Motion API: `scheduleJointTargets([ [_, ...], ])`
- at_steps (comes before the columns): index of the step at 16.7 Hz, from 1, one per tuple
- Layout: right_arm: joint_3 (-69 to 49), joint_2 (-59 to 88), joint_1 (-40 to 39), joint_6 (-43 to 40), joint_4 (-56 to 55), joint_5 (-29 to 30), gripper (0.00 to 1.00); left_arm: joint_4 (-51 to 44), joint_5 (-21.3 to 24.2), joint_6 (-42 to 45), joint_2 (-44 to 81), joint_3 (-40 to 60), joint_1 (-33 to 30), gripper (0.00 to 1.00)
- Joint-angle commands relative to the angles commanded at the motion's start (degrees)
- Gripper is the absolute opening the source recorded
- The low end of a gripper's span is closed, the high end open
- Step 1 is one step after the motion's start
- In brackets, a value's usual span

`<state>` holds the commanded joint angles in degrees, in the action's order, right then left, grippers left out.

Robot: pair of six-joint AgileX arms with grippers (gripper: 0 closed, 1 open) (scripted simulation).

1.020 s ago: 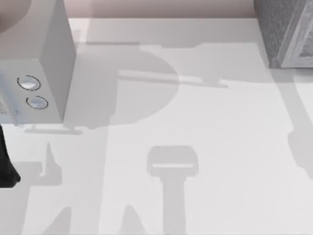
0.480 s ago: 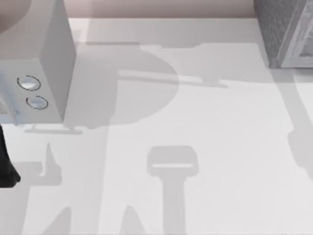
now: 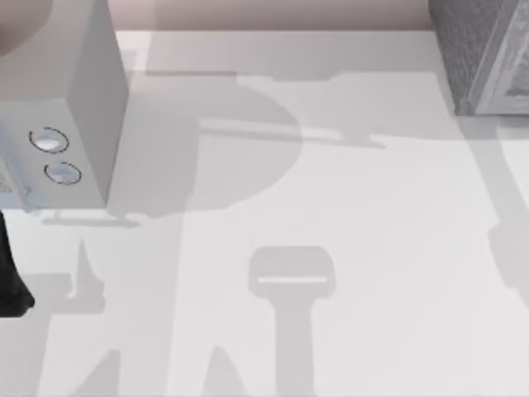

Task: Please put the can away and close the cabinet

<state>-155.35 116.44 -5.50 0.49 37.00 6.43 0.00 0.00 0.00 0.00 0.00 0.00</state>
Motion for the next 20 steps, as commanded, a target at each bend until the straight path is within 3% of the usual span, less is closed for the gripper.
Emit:
scheduleJointTargets([
  [4,13.0,-12.5,0.3,-1.3,-5.9,-2.2,1.00,0.0,0.0,0.0,0.0,0.0,0.0,1.00],
  [7,29.1,-27.1,0.6,-2.2,-11.3,-4.3,1.00,0.0,0.0,0.0,0.0,0.0,0.0,1.00],
  [20,128.0,-94.5,4.0,-2.2,-31.4,-7.9,1.00,0.0,0.0,0.0,0.0,0.0,0.0,1.00],
])
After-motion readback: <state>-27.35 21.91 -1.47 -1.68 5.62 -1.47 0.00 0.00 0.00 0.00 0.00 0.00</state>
